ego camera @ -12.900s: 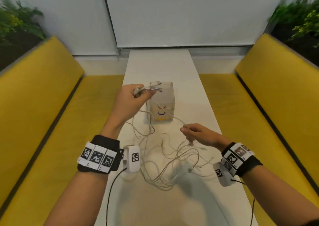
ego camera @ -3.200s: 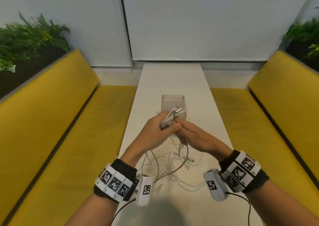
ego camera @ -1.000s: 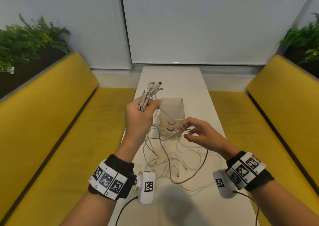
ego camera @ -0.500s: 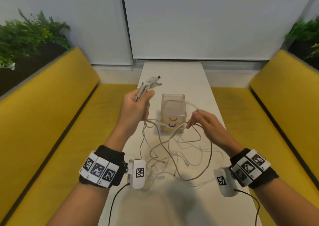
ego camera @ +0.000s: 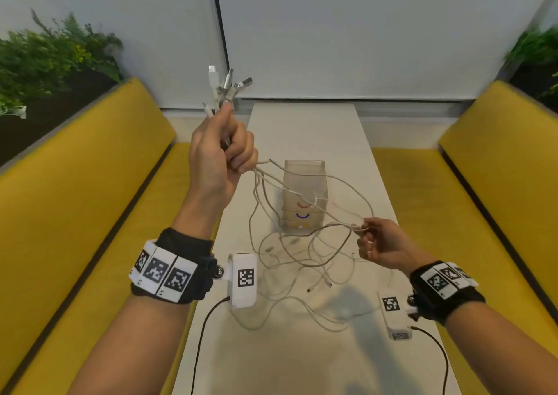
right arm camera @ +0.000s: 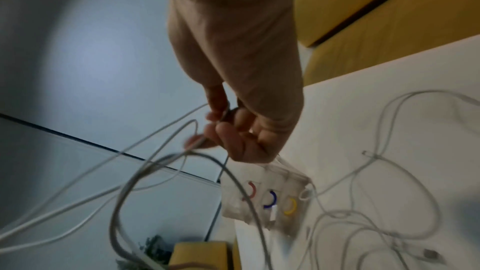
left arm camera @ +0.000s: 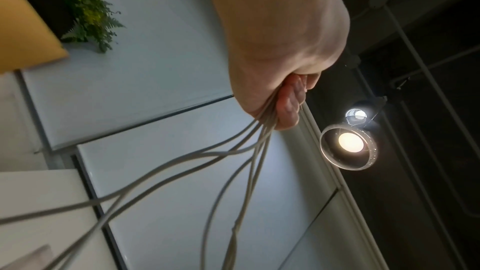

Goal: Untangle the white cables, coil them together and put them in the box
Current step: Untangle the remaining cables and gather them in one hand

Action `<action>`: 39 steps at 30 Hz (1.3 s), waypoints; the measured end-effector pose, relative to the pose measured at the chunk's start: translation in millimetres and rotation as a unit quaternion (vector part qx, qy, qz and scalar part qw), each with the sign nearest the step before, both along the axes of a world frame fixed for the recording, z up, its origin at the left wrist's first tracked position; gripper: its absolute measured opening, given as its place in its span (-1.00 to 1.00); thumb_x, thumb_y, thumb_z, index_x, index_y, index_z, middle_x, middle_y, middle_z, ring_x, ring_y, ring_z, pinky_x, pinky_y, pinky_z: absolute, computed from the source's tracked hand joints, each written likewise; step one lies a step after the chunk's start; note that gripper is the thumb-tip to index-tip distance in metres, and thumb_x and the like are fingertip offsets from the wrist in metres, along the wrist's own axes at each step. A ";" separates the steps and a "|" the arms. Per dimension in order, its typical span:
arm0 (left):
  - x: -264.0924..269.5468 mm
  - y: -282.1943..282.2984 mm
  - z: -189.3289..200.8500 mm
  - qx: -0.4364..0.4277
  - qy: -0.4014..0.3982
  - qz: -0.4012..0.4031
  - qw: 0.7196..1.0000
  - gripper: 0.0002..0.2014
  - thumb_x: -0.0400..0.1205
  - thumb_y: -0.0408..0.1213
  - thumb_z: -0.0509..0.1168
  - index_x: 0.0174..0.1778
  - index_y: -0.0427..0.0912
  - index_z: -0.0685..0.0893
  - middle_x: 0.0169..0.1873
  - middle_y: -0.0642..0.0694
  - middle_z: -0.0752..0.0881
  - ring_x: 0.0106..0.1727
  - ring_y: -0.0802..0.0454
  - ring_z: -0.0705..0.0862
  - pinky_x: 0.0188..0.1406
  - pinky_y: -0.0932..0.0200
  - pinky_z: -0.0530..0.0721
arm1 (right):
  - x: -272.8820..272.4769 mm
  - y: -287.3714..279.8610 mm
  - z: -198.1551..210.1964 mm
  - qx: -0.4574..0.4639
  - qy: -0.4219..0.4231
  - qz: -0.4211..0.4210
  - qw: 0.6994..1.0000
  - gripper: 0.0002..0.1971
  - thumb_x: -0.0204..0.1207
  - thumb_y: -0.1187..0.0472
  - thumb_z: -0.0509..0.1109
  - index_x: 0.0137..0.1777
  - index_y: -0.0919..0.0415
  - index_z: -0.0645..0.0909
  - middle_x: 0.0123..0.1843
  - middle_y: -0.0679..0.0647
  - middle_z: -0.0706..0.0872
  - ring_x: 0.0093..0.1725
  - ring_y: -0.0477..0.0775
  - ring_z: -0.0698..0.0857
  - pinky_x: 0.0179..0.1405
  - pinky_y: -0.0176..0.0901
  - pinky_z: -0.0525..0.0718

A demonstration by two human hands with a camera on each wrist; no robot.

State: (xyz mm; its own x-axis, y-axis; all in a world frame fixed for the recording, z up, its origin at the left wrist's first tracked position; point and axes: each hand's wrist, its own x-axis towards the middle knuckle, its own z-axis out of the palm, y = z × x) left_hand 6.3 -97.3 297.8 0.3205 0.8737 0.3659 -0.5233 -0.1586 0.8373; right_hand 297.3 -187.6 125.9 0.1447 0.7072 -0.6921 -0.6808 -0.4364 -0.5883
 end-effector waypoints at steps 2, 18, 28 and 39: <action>1.9 2.1 -5.3 -0.009 -0.003 0.000 1.000 -0.54 0.83 -0.17 0.06 -0.45 -0.08 0.33 -0.59 -0.06 0.17 -0.56 0.03 0.15 -0.61 0.12 0.16 | -1.6 -1.0 -7.9 -0.033 -0.004 0.019 0.999 -0.76 0.65 0.11 0.27 -0.15 0.28 0.52 -0.20 0.19 0.70 -0.59 0.02 0.52 -0.67 -0.31 0.44; 25.7 12.9 -67.7 -0.034 0.160 0.059 0.985 -0.61 0.83 0.02 0.05 -0.27 -0.10 0.35 -0.45 0.01 0.25 -0.46 0.06 0.27 -0.25 0.04 0.53 | -50.9 -5.2 -152.5 -0.063 -0.627 0.444 0.637 -0.94 0.63 0.30 0.26 0.06 0.21 0.49 0.21 0.24 0.67 0.19 0.23 0.69 -0.12 -0.16 0.52; -6.0 16.6 -49.6 -0.004 0.207 0.036 0.978 -0.55 0.85 -0.03 0.03 -0.36 -0.12 0.34 -0.49 -0.14 0.22 -0.50 0.00 0.21 -0.53 0.17 0.33 | -59.9 1.8 -177.7 -0.054 -0.695 0.390 0.602 -0.87 0.65 0.18 0.27 0.05 0.22 0.59 0.09 0.13 0.65 0.12 0.14 0.68 -0.07 -0.15 0.53; -0.3 21.0 -57.9 -0.086 0.091 -0.024 0.992 -0.62 0.86 -0.19 0.03 -0.26 -0.22 0.48 -0.49 -0.15 0.37 -0.47 -0.01 0.48 -0.30 0.13 0.60 | -29.2 8.8 6.7 0.261 -0.524 0.041 0.809 -0.80 0.49 0.40 0.47 -0.17 0.29 0.45 -0.10 0.10 0.87 -0.02 0.10 0.85 0.03 0.00 0.78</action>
